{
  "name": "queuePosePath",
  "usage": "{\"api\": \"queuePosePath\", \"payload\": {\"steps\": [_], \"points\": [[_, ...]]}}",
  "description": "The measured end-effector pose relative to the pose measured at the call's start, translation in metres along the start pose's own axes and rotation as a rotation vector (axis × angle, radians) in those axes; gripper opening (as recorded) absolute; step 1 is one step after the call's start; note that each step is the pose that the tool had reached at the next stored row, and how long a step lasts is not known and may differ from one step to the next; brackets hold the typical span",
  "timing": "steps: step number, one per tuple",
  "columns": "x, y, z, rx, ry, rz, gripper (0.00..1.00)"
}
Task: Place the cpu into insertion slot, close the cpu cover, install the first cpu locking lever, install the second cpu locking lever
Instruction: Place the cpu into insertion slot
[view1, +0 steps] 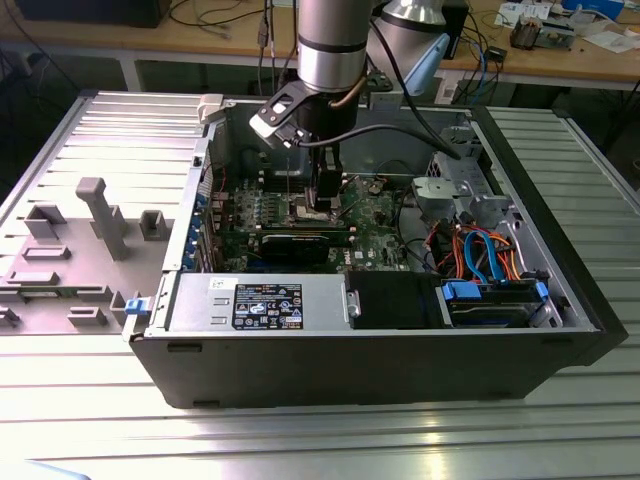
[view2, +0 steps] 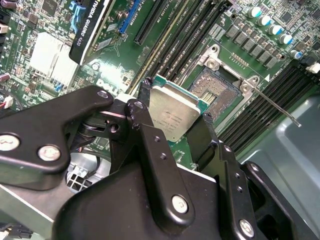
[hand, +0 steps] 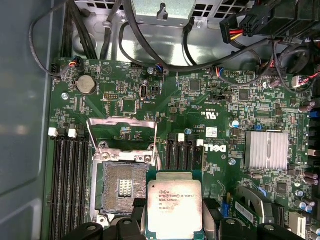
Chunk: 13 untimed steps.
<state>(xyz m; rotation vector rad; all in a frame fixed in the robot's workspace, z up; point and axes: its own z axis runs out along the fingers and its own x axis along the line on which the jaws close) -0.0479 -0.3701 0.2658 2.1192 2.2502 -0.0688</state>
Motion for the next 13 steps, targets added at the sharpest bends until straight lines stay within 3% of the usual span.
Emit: {"api": "queuePosePath", "payload": {"steps": [2,4,13], "points": [[0.0000,0.0000,0.0004,0.0000,0.0001,0.000,0.54],[0.0004,-0.0002,0.0058,0.0000,0.0000,0.000,0.54],[0.0026,-0.0016,0.0057,0.0000,0.0000,0.000,0.54]]}}
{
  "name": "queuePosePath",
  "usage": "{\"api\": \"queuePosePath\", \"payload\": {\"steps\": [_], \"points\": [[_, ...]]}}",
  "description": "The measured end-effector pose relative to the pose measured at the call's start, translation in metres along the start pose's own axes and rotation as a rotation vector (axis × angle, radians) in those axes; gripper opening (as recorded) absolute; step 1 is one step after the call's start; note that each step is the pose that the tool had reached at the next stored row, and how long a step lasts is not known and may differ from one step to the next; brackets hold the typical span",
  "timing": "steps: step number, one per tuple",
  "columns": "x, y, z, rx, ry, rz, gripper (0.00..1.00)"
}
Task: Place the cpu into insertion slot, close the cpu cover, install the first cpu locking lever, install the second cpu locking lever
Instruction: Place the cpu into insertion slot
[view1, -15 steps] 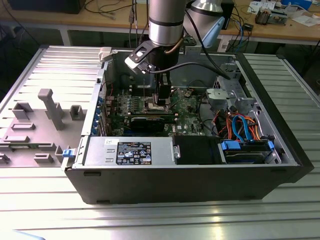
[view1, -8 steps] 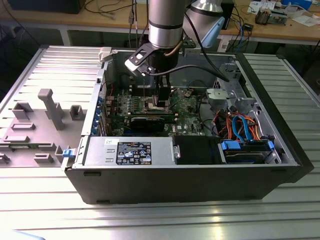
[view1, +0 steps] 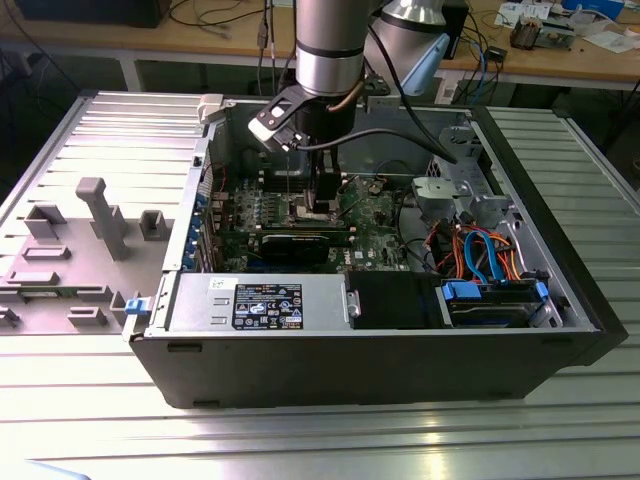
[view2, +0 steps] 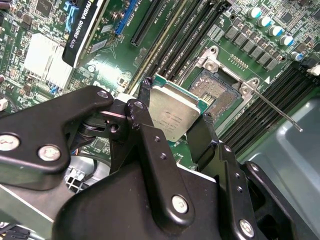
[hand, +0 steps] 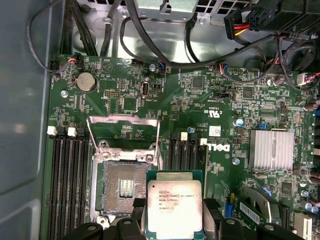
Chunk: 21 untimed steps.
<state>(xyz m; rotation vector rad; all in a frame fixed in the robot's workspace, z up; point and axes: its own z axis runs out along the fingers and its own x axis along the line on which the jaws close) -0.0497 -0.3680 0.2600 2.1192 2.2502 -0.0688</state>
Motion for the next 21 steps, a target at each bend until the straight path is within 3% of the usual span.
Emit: {"api": "queuePosePath", "payload": {"steps": [15,21], "points": [[0.0014,-0.0011,0.0013,-0.0001,0.0001,0.000,0.54],[0.0051,-0.0035,0.0014,-0.0001,0.0000,0.000,0.54]]}}
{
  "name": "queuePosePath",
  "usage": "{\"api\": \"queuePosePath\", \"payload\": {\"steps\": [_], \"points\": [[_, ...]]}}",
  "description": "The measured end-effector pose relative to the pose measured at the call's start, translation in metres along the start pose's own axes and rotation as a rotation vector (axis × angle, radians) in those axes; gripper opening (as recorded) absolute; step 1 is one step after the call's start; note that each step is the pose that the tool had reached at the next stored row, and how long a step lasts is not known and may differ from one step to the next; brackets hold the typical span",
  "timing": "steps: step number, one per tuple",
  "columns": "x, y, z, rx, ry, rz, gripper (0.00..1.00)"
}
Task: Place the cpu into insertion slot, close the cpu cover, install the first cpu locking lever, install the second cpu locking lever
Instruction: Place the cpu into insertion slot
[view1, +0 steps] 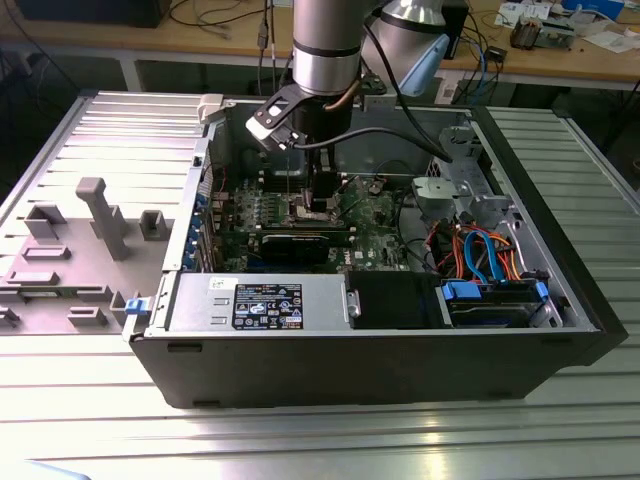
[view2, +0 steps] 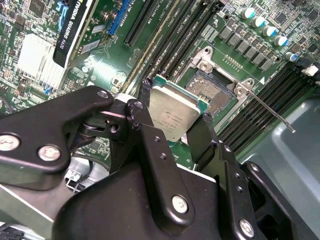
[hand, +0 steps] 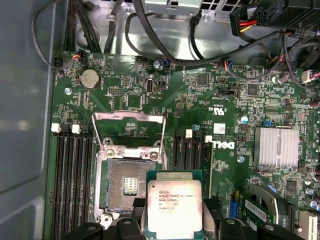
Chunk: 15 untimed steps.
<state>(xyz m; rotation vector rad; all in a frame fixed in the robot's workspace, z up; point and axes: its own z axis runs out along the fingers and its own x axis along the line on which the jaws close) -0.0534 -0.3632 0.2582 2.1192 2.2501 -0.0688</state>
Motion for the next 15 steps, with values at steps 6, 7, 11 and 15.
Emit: {"api": "queuePosePath", "payload": {"steps": [6,7,11,15], "points": [[0.0017,-0.0011,0.0008,0.0000,0.0000,0.000,0.54],[0.0020,-0.0011,0.0011,0.0000,0.0001,0.000,0.54],[0.0025,-0.0011,0.0019,0.0001,-0.0001,0.000,0.54],[0.0028,-0.0011,0.0031,0.0000,0.0000,0.000,0.54]]}}
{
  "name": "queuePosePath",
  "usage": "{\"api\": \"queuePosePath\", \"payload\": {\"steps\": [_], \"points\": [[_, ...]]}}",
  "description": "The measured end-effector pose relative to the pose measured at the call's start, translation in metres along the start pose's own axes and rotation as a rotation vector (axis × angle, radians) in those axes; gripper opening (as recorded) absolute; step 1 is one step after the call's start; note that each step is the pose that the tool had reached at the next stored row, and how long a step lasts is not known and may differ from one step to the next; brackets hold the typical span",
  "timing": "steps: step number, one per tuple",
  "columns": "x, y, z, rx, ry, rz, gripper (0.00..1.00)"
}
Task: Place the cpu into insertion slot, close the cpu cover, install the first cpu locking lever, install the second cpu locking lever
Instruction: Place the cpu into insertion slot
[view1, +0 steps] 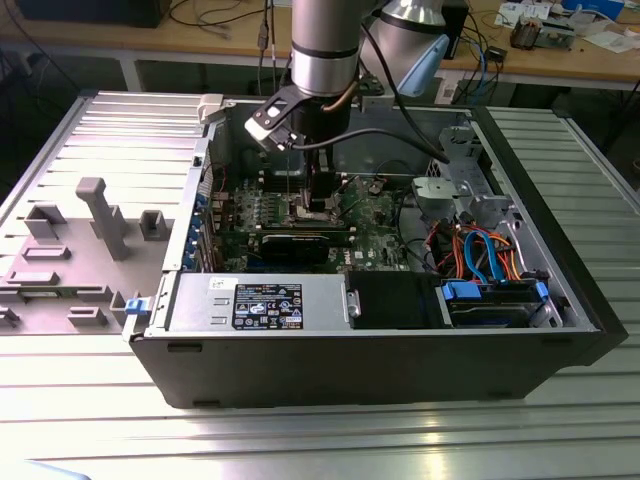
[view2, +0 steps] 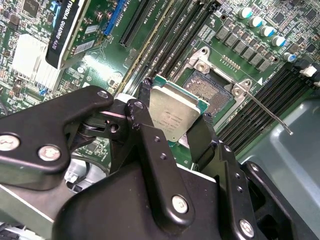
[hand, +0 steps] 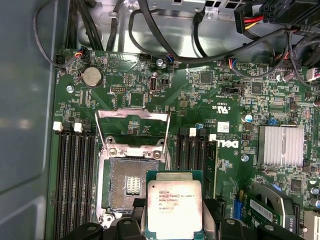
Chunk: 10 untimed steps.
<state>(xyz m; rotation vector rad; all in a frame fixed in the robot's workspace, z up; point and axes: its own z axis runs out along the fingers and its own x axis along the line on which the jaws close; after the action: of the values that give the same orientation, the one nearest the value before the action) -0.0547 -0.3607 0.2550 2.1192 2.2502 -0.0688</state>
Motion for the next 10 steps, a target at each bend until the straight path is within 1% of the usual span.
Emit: {"api": "queuePosePath", "payload": {"steps": [10], "points": [[0.0002,0.0000,0.0020,0.0000,0.0000,0.000,0.54]]}}
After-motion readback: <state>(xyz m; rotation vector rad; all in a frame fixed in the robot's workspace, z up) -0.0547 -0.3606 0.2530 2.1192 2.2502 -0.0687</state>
